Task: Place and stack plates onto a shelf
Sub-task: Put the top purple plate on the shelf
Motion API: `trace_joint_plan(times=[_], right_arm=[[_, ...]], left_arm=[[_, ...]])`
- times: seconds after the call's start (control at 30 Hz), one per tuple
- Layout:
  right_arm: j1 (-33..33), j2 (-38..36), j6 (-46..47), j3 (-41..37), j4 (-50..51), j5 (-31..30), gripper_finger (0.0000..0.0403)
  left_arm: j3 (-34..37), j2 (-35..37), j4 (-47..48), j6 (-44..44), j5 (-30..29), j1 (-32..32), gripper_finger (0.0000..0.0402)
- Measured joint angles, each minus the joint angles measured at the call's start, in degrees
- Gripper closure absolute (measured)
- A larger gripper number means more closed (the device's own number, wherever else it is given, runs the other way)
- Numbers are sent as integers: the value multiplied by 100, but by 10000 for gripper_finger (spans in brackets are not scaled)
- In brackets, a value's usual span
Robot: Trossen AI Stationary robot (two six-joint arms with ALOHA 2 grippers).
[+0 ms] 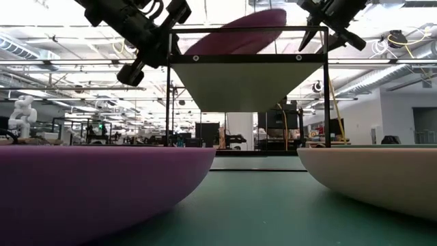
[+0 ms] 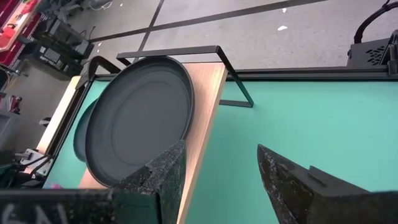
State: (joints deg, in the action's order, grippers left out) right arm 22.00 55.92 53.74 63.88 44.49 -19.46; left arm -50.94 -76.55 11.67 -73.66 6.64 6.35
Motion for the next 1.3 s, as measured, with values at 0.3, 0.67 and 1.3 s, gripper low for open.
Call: trace_joint_plan(times=[0.3, 0.67, 1.3], right_arm=[[0, 0, 5, 0, 2, 0, 222], [0, 0, 17, -2, 2, 0, 222], [0, 0, 50, -2, 245, 20, 222]], left_arm=[[4, -73, 49, -87, 90, -6, 372], [0, -116, 9, -107, 152, -15, 332], [3, -55, -184, -109, 148, 21, 285]])
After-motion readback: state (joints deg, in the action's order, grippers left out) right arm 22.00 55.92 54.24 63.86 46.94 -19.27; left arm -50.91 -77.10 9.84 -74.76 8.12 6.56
